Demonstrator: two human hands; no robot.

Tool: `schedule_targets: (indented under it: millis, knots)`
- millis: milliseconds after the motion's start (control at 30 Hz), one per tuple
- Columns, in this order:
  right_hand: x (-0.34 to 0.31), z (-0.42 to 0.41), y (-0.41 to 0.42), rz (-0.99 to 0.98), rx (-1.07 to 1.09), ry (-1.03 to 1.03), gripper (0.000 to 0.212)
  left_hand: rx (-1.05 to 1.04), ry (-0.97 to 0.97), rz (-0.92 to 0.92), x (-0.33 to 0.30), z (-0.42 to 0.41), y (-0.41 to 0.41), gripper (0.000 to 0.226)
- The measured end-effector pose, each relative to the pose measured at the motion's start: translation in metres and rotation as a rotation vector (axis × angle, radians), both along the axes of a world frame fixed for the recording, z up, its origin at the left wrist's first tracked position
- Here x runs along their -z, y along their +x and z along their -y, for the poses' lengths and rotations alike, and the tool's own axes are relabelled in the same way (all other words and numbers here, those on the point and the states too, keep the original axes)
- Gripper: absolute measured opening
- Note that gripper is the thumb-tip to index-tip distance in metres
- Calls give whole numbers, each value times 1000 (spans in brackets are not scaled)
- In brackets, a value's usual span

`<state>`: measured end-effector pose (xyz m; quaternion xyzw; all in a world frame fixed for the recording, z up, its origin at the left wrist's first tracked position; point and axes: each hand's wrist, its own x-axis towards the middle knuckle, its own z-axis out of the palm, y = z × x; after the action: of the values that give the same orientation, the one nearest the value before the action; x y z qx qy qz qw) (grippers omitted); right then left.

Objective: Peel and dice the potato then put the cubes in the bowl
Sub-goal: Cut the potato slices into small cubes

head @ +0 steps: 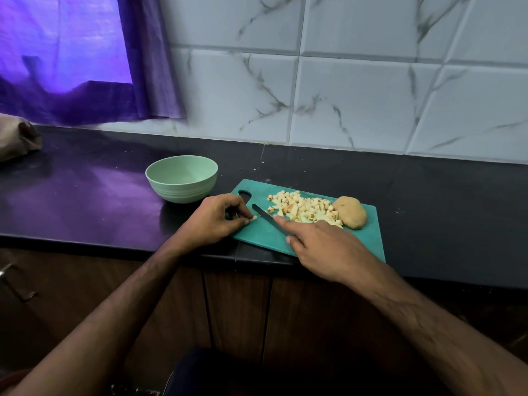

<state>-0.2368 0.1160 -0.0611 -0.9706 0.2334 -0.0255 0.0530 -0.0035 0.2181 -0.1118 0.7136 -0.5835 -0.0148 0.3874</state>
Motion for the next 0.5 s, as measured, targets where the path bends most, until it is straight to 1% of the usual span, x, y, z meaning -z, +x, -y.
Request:
schedule_targets:
  millis: [100, 233, 367, 500]
  knots:
    - [-3, -1, -6, 21, -14, 7, 51, -2, -7, 3, 0, 0, -1, 10]
    - [7, -12, -11, 15, -25, 17, 52, 4, -21, -18, 0, 0, -2, 11]
    - [9, -10, -3, 10, -26, 25, 52, 6, -33, -53, -1, -1, -4, 25]
    - [-1, -4, -3, 16, -11, -14, 51, -1, -19, -82, -2, -1, -4, 31]
